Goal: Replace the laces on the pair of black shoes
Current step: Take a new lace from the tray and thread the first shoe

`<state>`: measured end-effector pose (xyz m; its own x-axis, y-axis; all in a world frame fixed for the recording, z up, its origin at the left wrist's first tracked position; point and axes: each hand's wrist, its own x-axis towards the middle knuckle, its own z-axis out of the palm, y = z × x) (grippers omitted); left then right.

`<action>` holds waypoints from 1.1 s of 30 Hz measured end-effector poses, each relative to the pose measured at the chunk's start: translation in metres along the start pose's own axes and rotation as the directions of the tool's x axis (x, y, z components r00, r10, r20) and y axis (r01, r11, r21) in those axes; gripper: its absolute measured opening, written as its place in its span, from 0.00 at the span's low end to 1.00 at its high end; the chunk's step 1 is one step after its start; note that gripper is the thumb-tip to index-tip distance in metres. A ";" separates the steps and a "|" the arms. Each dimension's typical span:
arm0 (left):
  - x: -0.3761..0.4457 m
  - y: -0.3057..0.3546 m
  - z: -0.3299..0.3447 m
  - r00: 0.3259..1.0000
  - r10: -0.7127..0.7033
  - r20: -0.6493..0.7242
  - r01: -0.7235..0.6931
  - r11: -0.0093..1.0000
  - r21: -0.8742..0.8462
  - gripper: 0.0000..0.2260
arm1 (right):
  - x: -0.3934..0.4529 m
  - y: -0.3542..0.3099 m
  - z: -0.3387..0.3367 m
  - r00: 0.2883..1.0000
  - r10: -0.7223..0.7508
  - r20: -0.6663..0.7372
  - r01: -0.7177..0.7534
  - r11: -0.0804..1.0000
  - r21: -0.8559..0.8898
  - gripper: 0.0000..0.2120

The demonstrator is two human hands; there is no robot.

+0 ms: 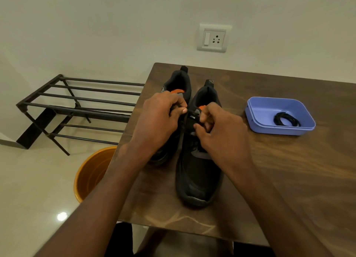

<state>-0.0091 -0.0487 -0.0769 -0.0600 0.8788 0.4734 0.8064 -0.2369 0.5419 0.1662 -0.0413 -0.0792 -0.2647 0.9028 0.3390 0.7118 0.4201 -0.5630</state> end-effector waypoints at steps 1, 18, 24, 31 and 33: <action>0.000 0.000 -0.001 1.000 -0.016 -0.008 0.016 1.000 -0.005 0.02 | 0.000 -0.001 -0.004 0.998 0.058 0.020 -0.060 0.995 0.083 0.10; 0.004 0.066 -0.033 0.992 0.024 0.122 0.058 0.781 -0.622 0.14 | 0.000 -0.017 -0.097 0.989 -0.054 0.138 -0.090 0.522 0.848 0.08; 0.003 0.055 -0.040 0.965 -0.078 0.252 0.166 0.921 -0.352 0.09 | 0.005 0.000 -0.107 0.989 0.148 0.022 -0.077 0.378 0.923 0.06; 0.000 0.036 -0.034 0.980 -0.039 0.193 0.068 0.987 -0.145 0.21 | 0.003 0.015 -0.087 0.982 0.096 0.164 -0.186 0.668 0.720 0.04; 0.001 0.050 -0.032 0.976 0.004 0.217 0.074 0.934 -0.350 0.22 | 0.002 0.007 -0.077 0.965 0.018 0.261 -0.200 0.693 0.693 0.05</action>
<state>0.0128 -0.0726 -0.0272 0.0725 0.9467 0.3138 0.5428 -0.3015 0.7839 0.2204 -0.0438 -0.0244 -0.4120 0.9032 0.1203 0.0952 0.1740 -0.9801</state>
